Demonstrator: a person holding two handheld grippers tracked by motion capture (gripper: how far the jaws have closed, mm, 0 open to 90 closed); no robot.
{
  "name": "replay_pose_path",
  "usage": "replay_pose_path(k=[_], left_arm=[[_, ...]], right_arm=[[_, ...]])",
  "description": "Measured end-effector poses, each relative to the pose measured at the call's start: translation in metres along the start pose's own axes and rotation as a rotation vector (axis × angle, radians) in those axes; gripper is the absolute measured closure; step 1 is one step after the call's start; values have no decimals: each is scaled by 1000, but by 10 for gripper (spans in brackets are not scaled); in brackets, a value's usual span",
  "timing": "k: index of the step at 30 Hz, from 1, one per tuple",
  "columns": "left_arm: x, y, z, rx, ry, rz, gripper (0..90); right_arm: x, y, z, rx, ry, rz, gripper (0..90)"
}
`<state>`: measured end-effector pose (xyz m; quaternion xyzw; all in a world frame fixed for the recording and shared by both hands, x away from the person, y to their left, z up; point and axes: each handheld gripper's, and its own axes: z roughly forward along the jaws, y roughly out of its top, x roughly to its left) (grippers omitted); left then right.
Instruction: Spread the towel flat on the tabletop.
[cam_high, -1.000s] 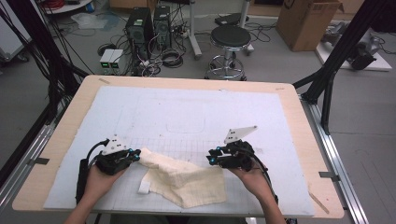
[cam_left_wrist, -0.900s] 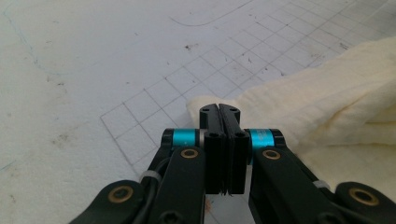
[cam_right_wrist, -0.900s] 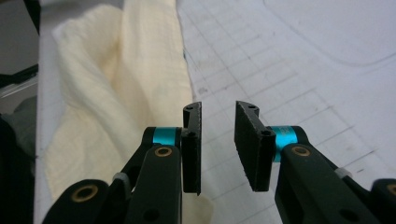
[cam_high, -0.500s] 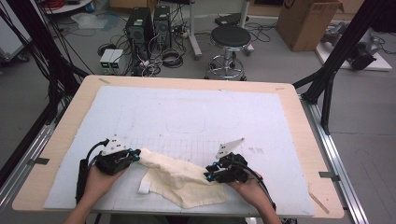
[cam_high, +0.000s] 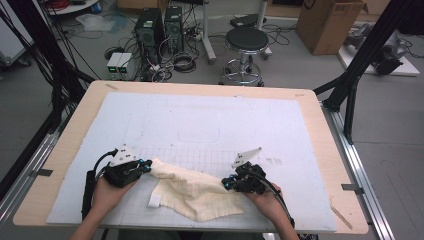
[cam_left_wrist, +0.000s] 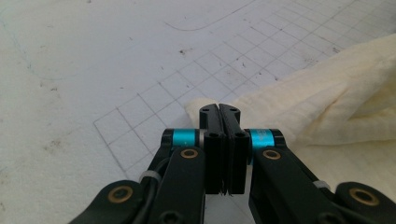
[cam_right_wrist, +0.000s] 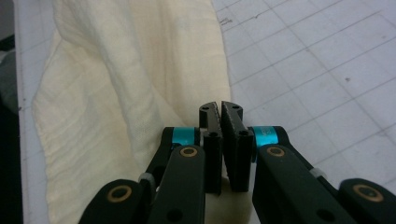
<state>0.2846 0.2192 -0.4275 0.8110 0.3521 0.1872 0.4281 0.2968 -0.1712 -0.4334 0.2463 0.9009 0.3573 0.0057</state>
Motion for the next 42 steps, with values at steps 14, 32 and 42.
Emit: replay_pose_path(k=[14,32,42], left_arm=[[8,15,15,-73,10,-117,881],[24,30,51,6,26,-206,687],[24,25,58,126,45,-165,708]], right_arm=[[-21,14,-33,-140,-177,61,865],[-61,9,-20,-116,-231,180,680],[-53,8,-6,-16,-255,156,782]])
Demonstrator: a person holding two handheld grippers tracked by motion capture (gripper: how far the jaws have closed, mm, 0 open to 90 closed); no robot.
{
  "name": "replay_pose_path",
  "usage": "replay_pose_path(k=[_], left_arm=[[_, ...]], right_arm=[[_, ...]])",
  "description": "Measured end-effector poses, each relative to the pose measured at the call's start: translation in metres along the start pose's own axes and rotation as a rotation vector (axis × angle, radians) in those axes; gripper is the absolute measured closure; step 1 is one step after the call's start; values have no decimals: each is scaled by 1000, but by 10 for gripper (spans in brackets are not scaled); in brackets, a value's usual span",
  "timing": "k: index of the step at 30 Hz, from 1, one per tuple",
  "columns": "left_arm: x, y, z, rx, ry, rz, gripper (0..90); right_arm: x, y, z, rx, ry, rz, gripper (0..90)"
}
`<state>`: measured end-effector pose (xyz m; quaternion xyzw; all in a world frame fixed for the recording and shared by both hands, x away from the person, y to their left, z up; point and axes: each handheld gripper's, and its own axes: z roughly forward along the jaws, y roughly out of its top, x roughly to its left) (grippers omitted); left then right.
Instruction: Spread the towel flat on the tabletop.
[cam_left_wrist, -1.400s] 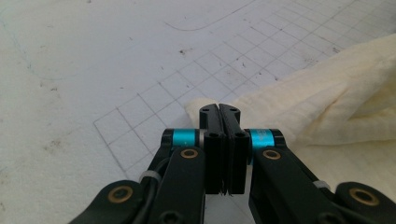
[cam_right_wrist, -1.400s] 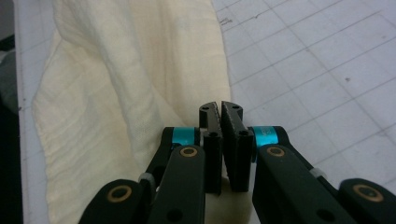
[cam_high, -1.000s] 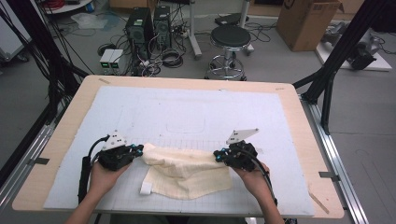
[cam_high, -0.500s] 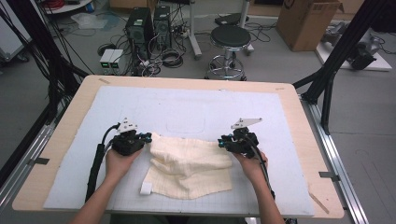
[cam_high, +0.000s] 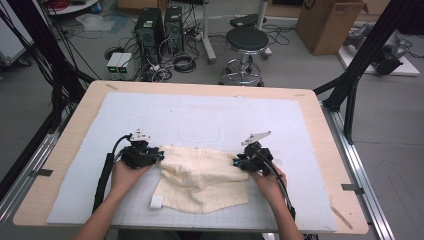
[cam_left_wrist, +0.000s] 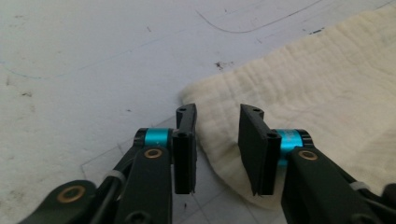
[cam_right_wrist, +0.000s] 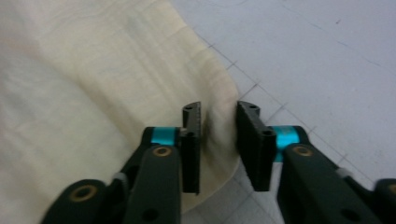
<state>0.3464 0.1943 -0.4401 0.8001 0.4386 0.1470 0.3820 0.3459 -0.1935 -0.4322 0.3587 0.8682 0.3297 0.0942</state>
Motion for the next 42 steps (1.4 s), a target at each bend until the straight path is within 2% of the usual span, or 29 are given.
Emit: replay_pose_path(k=[2,5,7,9,13,15,20,22,25,26,27,28,29,30,31,32,33,35,38,42], left_arm=[[1,0,0,-3,5,4,773],[-1,0,1,-8,-3,15,854],[-3,1,1,-13,4,28,865],[-1,2,-2,-31,14,19,868],[7,10,-17,-102,41,-5,871],[13,17,-22,-100,48,-12,871],[23,45,-25,-117,102,0,871],[28,59,-22,-124,116,-3,871],[34,79,-10,-98,138,6,871],[35,83,-5,-102,134,13,865],[36,86,0,-100,147,17,836],[37,87,4,-103,153,-2,745],[39,87,7,-115,136,-32,685],[42,86,8,-117,115,-52,673],[43,84,9,-112,106,-54,663],[43,82,9,-104,102,-39,654],[43,80,8,-112,100,-24,649],[43,75,4,-124,83,-36,649],[40,67,-5,-158,58,-40,649],[29,55,-18,-177,18,-10,645]], right_arm=[[2,0,0,-3,18,-17,840],[1,0,1,-5,27,-19,850],[0,1,0,-16,30,-14,851],[1,4,-2,-43,27,-18,851],[2,14,-10,-91,20,-37,852],[1,21,-13,-110,14,-43,852],[-3,46,-12,-98,-34,-56,852],[-9,56,-10,-97,-44,-53,852],[-20,71,-7,-101,-72,-40,850],[-25,76,-6,-104,-94,-31,829],[-32,80,-6,-126,-131,-18,742],[-39,82,-6,-147,-157,16,675],[-46,83,-6,-158,-135,58,662],[-52,82,-5,-171,-120,74,648],[-55,80,-5,-173,-116,86,643],[-56,78,-5,-165,-106,95,629],[-57,76,-5,-154,-89,92,622],[-55,72,-7,-139,-88,73,619],[-51,67,-13,-170,-48,73,596],[-37,60,-23,-165,-20,36,556]])
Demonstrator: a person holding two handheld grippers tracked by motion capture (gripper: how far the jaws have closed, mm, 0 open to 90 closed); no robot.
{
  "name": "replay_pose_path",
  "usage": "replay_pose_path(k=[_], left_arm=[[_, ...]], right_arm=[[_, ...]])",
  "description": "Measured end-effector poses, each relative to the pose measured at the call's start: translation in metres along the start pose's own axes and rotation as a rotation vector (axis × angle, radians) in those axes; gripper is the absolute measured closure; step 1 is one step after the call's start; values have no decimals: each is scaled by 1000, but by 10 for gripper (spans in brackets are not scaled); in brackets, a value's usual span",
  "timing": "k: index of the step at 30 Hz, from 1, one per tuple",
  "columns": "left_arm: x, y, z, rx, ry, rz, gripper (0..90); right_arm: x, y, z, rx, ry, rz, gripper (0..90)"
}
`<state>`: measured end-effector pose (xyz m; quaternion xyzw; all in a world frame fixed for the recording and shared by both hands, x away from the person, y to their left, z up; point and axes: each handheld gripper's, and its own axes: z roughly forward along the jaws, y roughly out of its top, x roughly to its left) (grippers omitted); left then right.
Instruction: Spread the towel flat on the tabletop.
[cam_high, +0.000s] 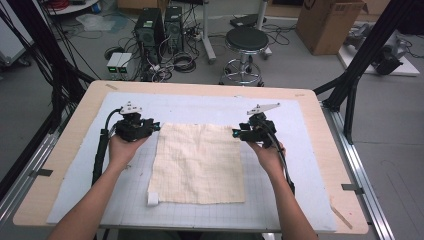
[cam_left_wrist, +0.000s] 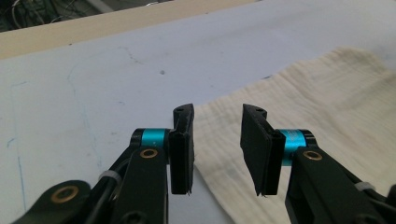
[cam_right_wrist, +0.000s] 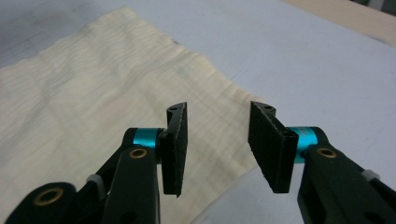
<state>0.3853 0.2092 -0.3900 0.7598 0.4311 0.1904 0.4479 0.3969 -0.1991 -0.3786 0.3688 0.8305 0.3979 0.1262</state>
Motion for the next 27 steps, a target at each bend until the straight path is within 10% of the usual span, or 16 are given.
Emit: replay_pose_path(k=[10,18,27], left_arm=[[-33,-35,-41,-59,-150,65,586],[-55,-68,-61,-14,-239,157,565],[-63,-100,-69,64,-291,225,567]], right_arm=[[48,-26,-30,-69,125,-107,459],[75,-59,-35,-49,151,-160,351],[86,-94,-35,-34,196,-186,497]])
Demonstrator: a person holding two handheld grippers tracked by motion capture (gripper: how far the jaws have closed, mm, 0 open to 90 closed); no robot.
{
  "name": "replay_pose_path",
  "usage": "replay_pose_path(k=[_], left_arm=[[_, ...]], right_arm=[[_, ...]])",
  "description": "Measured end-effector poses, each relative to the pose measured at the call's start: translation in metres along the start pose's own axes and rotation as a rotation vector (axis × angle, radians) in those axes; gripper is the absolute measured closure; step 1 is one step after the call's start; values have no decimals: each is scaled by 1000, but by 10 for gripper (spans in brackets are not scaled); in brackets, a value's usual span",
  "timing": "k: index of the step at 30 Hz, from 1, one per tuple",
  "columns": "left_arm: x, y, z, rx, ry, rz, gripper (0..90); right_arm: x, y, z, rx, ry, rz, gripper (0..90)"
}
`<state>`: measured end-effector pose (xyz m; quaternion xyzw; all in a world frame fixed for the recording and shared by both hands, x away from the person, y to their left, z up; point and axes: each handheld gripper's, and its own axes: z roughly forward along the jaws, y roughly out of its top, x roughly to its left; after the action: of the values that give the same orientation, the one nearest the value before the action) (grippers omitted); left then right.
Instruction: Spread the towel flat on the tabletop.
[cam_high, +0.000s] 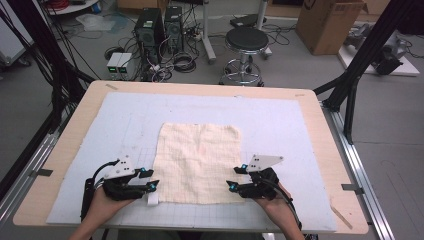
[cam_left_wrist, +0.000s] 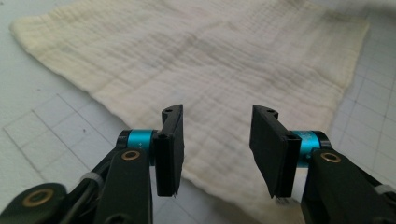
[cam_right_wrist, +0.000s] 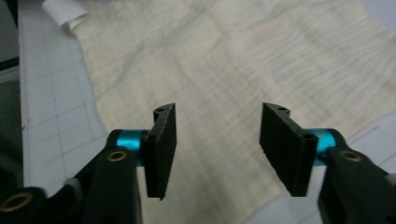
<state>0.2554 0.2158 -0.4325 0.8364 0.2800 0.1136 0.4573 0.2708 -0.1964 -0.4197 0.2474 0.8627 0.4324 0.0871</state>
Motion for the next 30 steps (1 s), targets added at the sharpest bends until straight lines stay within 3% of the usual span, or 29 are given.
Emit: replay_pose_path(k=[4,6,10,14,17,19,23,30], left_arm=[[-4,-4,4,41,-58,3,604],[-5,-7,7,82,-82,23,612],[-7,-10,8,94,-63,49,637],[-7,-10,8,90,-39,58,738],[-5,-10,8,87,-36,68,844],[-5,-10,8,88,-38,65,883],[-6,-10,5,94,-39,64,890],[-9,-12,-10,48,-40,61,890]], right_arm=[[3,-6,7,63,38,1,568],[4,-10,8,81,54,2,581],[3,-17,10,130,63,13,608],[3,-18,11,128,33,-13,699],[2,-18,12,121,25,2,777],[-1,-19,12,112,54,25,863],[0,-17,13,117,58,26,885],[8,-15,6,104,95,6,886]])
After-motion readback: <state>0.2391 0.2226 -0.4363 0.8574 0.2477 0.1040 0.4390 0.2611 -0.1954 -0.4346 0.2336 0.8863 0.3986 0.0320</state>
